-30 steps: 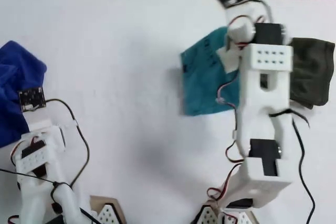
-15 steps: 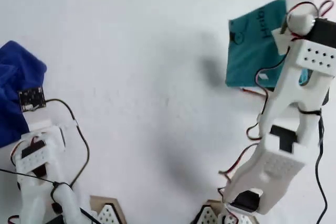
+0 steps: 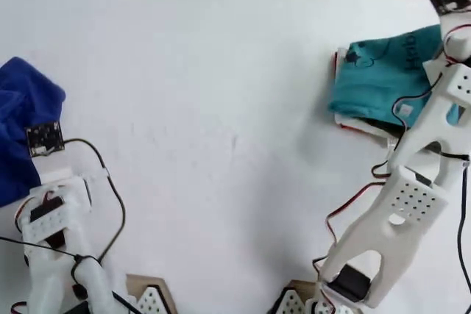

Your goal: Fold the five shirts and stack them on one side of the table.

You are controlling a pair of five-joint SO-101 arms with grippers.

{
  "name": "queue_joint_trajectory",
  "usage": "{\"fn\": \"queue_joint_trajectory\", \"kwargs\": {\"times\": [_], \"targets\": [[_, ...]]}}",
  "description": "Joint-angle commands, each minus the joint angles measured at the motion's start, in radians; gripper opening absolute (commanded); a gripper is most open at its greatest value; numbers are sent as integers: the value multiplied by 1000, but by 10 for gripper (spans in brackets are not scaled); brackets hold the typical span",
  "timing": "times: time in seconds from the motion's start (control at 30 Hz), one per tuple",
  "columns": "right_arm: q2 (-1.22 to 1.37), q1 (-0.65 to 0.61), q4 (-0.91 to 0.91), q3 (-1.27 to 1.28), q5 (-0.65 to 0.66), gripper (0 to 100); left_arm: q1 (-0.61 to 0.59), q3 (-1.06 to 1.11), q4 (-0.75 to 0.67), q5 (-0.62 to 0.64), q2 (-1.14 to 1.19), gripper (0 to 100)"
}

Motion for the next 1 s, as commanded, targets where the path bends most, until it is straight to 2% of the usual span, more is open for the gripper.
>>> {"fn": "queue_joint_trajectory", "kwargs": {"times": [0.0,0.1,0.33,0.53,0.6,0.67,0.8,0.83,0.93,0.97], "targets": [[8,22,-31,-52,21,20,21,-4,-17,8,-20,28],[38,22,-54,-51,81,20,21,-4,-17,8,-20,28],[73,18,-102,-52,89,31,21,-4,-17,8,-20,28],[62,21,-136,-55,84,262,21,-4,-17,8,-20,28],[53,21,-130,-77,83,276,21,-4,-17,8,-20,28],[36,19,-114,-91,66,276,21,-4,-17,8,-20,28],[-2,10,-35,-152,-110,255,21,-4,-17,8,-20,28],[-13,1,-2,-164,-149,213,21,-4,-17,8,-20,28],[-28,-28,81,-195,-190,0,21,-4,-17,8,-20,28],[-28,-36,102,-196,-192,31,21,-4,-17,8,-20,28]]}}
